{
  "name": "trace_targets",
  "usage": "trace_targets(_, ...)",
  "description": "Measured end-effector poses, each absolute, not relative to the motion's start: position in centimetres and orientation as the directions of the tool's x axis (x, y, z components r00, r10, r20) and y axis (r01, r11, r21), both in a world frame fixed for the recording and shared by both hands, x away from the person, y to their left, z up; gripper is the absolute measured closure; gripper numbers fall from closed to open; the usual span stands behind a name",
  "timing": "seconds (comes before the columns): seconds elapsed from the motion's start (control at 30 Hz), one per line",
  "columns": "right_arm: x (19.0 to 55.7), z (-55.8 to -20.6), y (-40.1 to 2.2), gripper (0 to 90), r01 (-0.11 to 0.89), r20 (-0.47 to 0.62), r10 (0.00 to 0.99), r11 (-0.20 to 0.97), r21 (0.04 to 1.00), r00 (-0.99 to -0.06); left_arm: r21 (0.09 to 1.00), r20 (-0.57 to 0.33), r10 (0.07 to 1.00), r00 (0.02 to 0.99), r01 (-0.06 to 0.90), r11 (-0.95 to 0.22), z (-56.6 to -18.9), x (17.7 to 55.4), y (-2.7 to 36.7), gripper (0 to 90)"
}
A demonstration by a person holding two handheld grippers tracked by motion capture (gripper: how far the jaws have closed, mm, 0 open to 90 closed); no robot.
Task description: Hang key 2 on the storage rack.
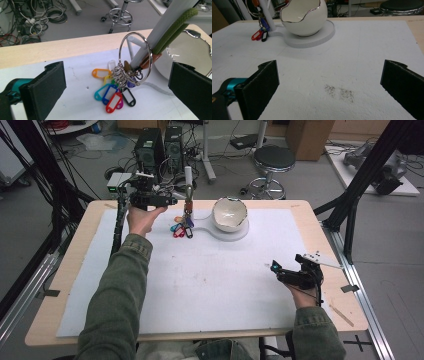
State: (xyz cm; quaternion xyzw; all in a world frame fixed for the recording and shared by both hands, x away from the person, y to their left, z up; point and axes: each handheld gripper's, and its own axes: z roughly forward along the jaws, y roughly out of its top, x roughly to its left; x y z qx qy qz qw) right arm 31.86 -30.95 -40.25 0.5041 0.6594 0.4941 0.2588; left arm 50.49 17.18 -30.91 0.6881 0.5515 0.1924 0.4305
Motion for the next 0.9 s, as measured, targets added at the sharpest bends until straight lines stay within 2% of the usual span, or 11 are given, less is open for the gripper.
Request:
trace_targets(0.57,31.7,-40.2,-30.9,0.8,0.408,0.157,0.922,0.002,0.913,-0.355,0.816,-0.222,0.929,0.295,0.577,0.011,-31.7,47.7,20.9,1.6)
trace_targets(0.9,31.8,-40.2,-30.9,0.8,0.407,0.158,0.921,0.0,0.913,-0.356,0.82,-0.225,0.926,0.302,0.572,0.013,-31.8,45.8,21.5,1.6)
